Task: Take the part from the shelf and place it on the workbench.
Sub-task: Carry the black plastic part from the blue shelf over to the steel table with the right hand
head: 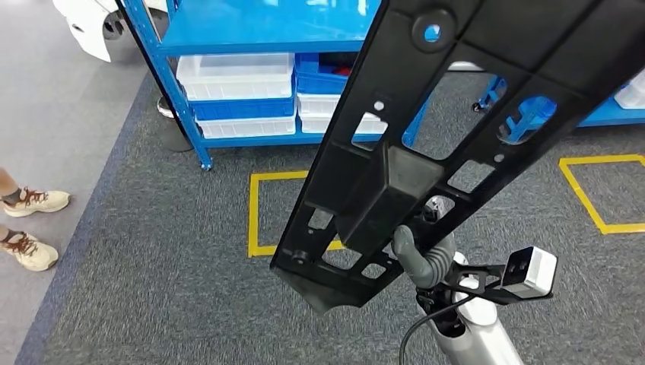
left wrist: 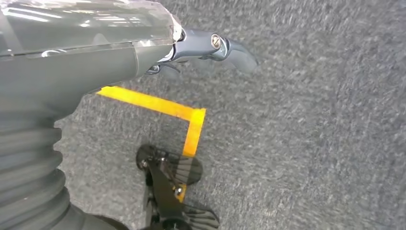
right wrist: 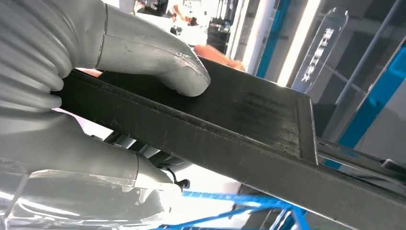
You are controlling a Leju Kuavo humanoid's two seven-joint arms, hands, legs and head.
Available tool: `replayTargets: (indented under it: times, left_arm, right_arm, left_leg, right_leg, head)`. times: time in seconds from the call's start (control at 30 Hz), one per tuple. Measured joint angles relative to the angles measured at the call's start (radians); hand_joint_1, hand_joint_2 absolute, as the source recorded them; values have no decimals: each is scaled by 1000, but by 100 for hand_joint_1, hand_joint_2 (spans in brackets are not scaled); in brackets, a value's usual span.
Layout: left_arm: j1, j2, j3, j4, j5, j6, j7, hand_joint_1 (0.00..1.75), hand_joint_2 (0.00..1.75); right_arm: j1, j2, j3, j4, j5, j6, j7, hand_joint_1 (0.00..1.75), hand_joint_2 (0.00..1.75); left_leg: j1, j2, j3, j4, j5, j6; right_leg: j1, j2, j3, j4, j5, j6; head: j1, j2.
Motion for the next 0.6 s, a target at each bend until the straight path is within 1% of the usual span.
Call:
replayTargets:
  times: [0.03, 0.07, 0.1, 0.13, 0.17, 0.2, 0.23, 0.27, 0.3, 0.33, 0.37, 0.4, 0.43, 0.47, 0.5, 0.53, 0.57, 0.6]
  left_arm:
    - [1, -1, 0, 0, -2, -1, -1, 0, 175]
    - [1, -2, 0, 0, -3, -1, -2, 0, 175]
    - [1, -3, 0, -1, -3, -1, -2, 0, 175]
    - [0, -3, 0, -1, -3, -1, -3, 0, 175]
    - [0, -3, 1, -1, -3, -1, -3, 0, 175]
    - [0, -3, 1, -1, -3, 0, -3, 0, 175]
    - [0, -3, 1, -1, -3, 0, -4, 0, 175]
    - [0, -3, 1, -1, -3, 1, -4, 0, 175]
    - [0, -4, 1, -1, -3, 1, -4, 0, 175]
    - [-1, -4, 1, -1, -2, 2, -4, 0, 175]
    - [-1, -5, 2, -1, 0, 2, -4, 0, 175]
    - [-1, -5, 3, -1, 2, 2, -4, 0, 175]
    - [-1, -5, 4, -1, 4, 3, -4, 0, 175]
    - [-1, -6, 5, -1, 6, 3, -4, 0, 175]
    - [-1, -6, 7, -1, 8, 4, -3, 0, 175]
    - [0, -6, 9, -1, 9, 6, -2, 0, 175]
    - [0, -7, 11, -1, 10, 7, -2, 0, 175]
    - [1, -8, 15, -1, 11, 10, -2, 0, 175]
  right_arm:
    - [6, 0, -2, -2, 2, 0, -3, 175, 175]
    - [12, 0, -4, -4, 3, 0, -5, 175, 175]
    - [19, 0, -7, -7, 6, 0, -7, 175, 175]
    - [24, 0, -9, -10, 8, 0, -8, 175, 175]
    - [29, 1, -9, -13, 10, 0, -8, 175, 175]
    - [32, 1, -9, -15, 12, 0, -8, 175, 175]
    - [36, 1, -9, -16, 14, 0, -8, 175, 175]
    - [38, 2, -9, -17, 15, 0, -8, 175, 175]
    - [39, 3, -9, -18, 16, 0, -7, 175, 175]
    - [40, 5, -9, -20, 16, 0, -5, 175, 175]
    - [39, 8, -9, -24, 17, -1, -2, 175, 175]
    - [38, 12, -10, -29, 17, -1, 2, 175, 175]
    - [38, 15, -10, -33, 17, -1, 5, 175, 175]
    - [38, 18, -10, -36, 18, 0, 8, 175, 175]
    - [40, 20, -10, -38, 18, 0, 9, 175, 175]
    - [42, 23, -10, -38, 19, 1, 10, 175, 175]
    - [44, 27, -10, -39, 21, 3, 11, 175, 175]
    - [45, 31, -10, -39, 23, 5, 12, 175, 175]
  left_leg:
    - [2, 2, -7, -4, 11, 6]
    - [4, 4, -15, -7, 24, 13]
    - [7, 6, -26, -10, 37, 19]
    - [7, 7, -38, -9, 49, 24]
    - [7, 8, -54, -8, 61, 26]
    - [7, 8, -71, -6, 72, 26]
    - [7, 8, -87, -4, 83, 25]
    - [7, 8, -104, 0, 93, 23]
    - [7, 8, -120, 5, 102, 20]
    - [8, 8, -135, 11, 110, 16]
    - [7, 7, -148, 18, 116, 12]
    - [6, 7, -158, 23, 124, 6]
    - [4, 6, -164, 25, 132, 1]
    - [4, 6, -169, 25, 140, -6]
    - [5, 6, -172, 23, 150, -13]
    - [7, 6, -176, 26, 149, -19]
    - [9, 5, -185, 40, 130, -24]
    - [11, 5, -197, 72, 93, -29]
  right_leg:
    - [-1, 2, -4, 2, -2, 6]
    - [-1, 4, -11, 16, -23, 11]
    - [-3, 7, -22, 49, -63, 17]
    - [-6, 9, -37, 102, -117, 21]
    - [-8, 10, -53, 169, -168, 25]
    - [-11, 10, -64, 233, -199, 29]
    - [-13, 10, -64, 276, -204, 32]
    - [-15, 10, -50, 289, -188, 34]
    - [-18, 10, -17, 264, -160, 35]
    - [-20, 10, 32, 208, -139, 35]
    - [-20, 10, 89, 131, -136, 33]
    - [-19, 11, 137, 60, -145, 30]
    - [-17, 11, 168, 8, -159, 26]
    - [-13, 12, 179, -19, -170, 21]
    - [-12, 11, 175, -25, -167, 14]
    - [-12, 9, 167, -26, -158, 6]
    - [-13, 7, 158, -26, -148, -3]
    - [-14, 5, 148, -28, -136, -11]
  head:
    - [0, 0]
    - [0, 0]
    - [0, 0]
    - [0, 0]
    - [0, 0]
    - [0, 0]
    - [0, 0]
    - [0, 0]
    - [0, 0]
    - [0, 0]
    - [0, 0]
    - [0, 0]
    - [0, 0]
    - [0, 0]
    - [0, 0]
    - [0, 0]
    - [0, 0]
    - [0, 0]
